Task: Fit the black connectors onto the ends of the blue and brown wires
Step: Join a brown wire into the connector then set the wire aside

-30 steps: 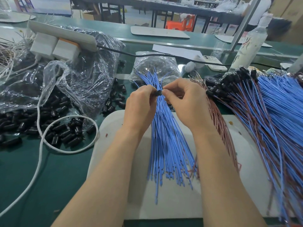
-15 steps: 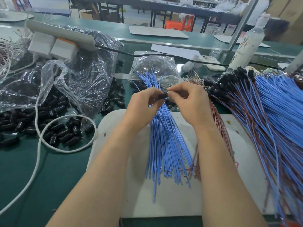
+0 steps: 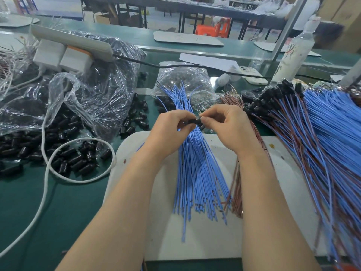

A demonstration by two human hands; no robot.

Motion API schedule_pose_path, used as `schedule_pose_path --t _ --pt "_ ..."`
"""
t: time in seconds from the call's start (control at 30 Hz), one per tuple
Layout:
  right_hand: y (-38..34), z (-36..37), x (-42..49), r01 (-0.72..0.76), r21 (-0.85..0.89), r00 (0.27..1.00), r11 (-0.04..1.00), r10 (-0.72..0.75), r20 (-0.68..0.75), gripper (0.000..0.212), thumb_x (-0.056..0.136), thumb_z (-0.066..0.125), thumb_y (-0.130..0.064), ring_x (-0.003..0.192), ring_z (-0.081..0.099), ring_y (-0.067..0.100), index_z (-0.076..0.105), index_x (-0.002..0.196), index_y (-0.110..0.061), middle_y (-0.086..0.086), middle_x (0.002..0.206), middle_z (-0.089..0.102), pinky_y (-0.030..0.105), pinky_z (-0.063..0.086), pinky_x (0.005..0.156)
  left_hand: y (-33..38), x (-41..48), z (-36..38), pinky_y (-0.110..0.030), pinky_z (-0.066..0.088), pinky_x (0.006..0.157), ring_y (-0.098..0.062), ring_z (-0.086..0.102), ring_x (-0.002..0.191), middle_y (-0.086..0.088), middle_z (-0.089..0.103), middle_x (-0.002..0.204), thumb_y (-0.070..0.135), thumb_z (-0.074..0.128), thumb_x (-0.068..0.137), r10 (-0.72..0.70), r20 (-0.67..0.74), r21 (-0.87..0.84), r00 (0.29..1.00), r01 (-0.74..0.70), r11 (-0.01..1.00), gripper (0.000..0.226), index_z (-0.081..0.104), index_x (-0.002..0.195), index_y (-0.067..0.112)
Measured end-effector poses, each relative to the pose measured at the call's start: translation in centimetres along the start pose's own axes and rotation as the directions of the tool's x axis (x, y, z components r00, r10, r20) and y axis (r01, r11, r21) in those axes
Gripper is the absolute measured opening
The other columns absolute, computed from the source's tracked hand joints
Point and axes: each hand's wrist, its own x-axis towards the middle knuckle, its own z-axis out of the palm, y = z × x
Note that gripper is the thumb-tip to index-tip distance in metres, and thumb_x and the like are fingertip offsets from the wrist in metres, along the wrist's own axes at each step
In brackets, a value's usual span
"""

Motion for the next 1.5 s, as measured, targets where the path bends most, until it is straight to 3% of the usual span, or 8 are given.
schedule_pose_path --t 0.23,0.4,0.53,0.77,0.97,1.27,1.4,1.5 --pt "0.3 0.6 0.1 -0.033 0.089 0.999 0.995 0.034 -0.001 0.009 0.084 0.068 -0.006 0.072 0.068 0.020 0.071 0.084 -0.014 0.007 0.074 0.070 0.030 0.058 0.075 0.1 0.0 0.0 -0.007 0.037 0.063 0.000 0.049 0.062 -0.001 0.068 0.079 0.009 0.065 0.086 -0.015 -0.005 -0.028 1.000 0.015 0.999 0.014 0.072 0.097 0.012" --pt "0.4 1.2 0.2 -0.142 0.396 0.986 0.907 0.165 -0.022 0.011 0.088 0.065 -0.006 0.063 0.065 0.007 0.070 0.084 -0.015 0.001 0.072 0.069 0.018 0.055 0.066 0.2 0.1 0.1 -0.007 0.036 0.062 0.003 0.048 0.059 0.003 0.064 0.076 0.012 0.065 0.087 -0.017 -0.031 -0.046 0.999 0.015 0.999 0.011 0.071 0.096 0.013" --pt "0.6 1.5 0.3 -0.241 0.553 0.957 0.797 0.289 0.001 0.006 0.089 0.064 -0.007 0.059 0.066 0.008 0.068 0.084 -0.008 0.002 0.067 0.069 0.018 0.055 0.063 0.1 0.1 0.3 -0.007 0.034 0.061 -0.001 0.046 0.061 0.005 0.062 0.076 0.015 0.065 0.087 -0.010 -0.041 -0.013 0.999 0.009 1.000 0.011 0.071 0.096 0.015" --pt "0.6 2.3 0.3 -0.257 0.564 0.955 0.785 0.297 0.022 0.014 0.090 0.061 -0.004 0.058 0.065 0.006 0.064 0.077 -0.007 0.005 0.067 0.066 0.016 0.055 0.064 0.1 0.1 0.3 -0.003 0.035 0.061 0.011 0.049 0.061 0.017 0.056 0.067 0.011 0.066 0.085 0.011 -0.072 0.013 0.997 -0.010 1.000 0.010 0.072 0.093 0.011" --pt "0.6 2.2 0.3 -0.292 0.559 0.950 0.776 0.302 0.078 0.012 0.090 0.063 -0.008 0.059 0.064 0.004 0.067 0.078 -0.008 0.006 0.071 0.067 0.014 0.054 0.065 0.1 0.0 0.4 -0.022 0.046 0.071 -0.013 0.058 0.071 -0.001 0.070 0.083 0.014 0.065 0.087 -0.032 -0.030 -0.008 0.999 0.032 0.999 0.011 0.071 0.097 0.014" --pt "0.7 0.5 0.0 -0.165 0.427 0.985 0.889 0.171 0.025 0.015 0.092 0.061 -0.015 0.057 0.060 -0.001 0.065 0.080 -0.008 0.001 0.068 0.065 0.012 0.047 0.056 1.5 0.5 -0.5 -0.045 0.052 0.078 -0.032 0.063 0.080 -0.003 0.071 0.081 0.019 0.066 0.087 -0.071 0.099 -0.139 0.993 0.084 0.987 0.007 0.071 0.089 0.015" --pt "1.3 -1.0 0.0 -0.193 0.411 0.962 0.891 0.255 -0.101 0.020 0.094 0.058 -0.022 0.056 0.051 0.000 0.063 0.079 -0.009 -0.003 0.069 0.059 0.011 0.042 0.053 1.7 1.3 -1.2 -0.023 0.049 0.065 -0.009 0.059 0.063 0.007 0.066 0.069 0.020 0.068 0.084 -0.097 0.131 -0.049 0.987 0.104 0.993 0.004 0.068 0.080 0.019" --pt "2.5 -5.4 0.4 -0.165 0.604 0.840 0.780 0.432 -0.328 0.022 0.096 0.053 -0.022 0.057 0.047 0.004 0.060 0.078 -0.013 -0.002 0.070 0.056 0.013 0.040 0.050 0.0 0.9 -2.8 -0.016 0.048 0.067 -0.004 0.063 0.066 0.006 0.069 0.072 0.019 0.070 0.083 -0.210 0.118 -0.083 0.971 0.220 0.972 0.003 0.068 0.080 0.020"
